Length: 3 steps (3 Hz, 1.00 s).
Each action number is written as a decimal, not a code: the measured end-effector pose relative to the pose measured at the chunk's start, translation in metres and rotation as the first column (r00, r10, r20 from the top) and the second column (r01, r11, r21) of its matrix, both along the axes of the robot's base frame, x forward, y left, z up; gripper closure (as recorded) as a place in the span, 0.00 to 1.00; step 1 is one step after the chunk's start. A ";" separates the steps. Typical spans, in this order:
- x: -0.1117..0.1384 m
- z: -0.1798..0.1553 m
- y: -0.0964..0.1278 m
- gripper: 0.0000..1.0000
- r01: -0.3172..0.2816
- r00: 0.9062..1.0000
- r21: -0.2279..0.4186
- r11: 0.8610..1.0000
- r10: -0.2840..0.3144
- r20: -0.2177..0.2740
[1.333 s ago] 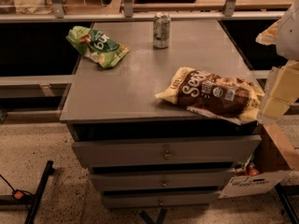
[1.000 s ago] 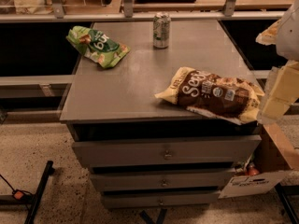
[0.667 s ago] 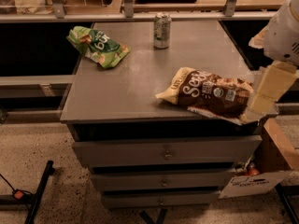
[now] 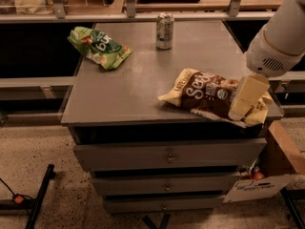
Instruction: Move brown chip bag near 7up can
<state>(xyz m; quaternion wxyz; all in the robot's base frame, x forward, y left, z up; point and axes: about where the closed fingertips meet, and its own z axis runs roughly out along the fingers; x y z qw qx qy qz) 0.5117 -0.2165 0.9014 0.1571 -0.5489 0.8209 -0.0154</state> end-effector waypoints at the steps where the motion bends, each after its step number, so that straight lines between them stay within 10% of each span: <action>1: 0.008 -0.030 0.002 0.19 0.022 0.999 0.014 1.000 -0.022 -0.045; 3: 0.006 -0.063 0.000 0.64 0.038 0.993 0.018 0.999 -0.036 -0.110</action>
Offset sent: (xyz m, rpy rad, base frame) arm 0.0088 -0.0018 -0.0860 0.0441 0.1486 -0.0552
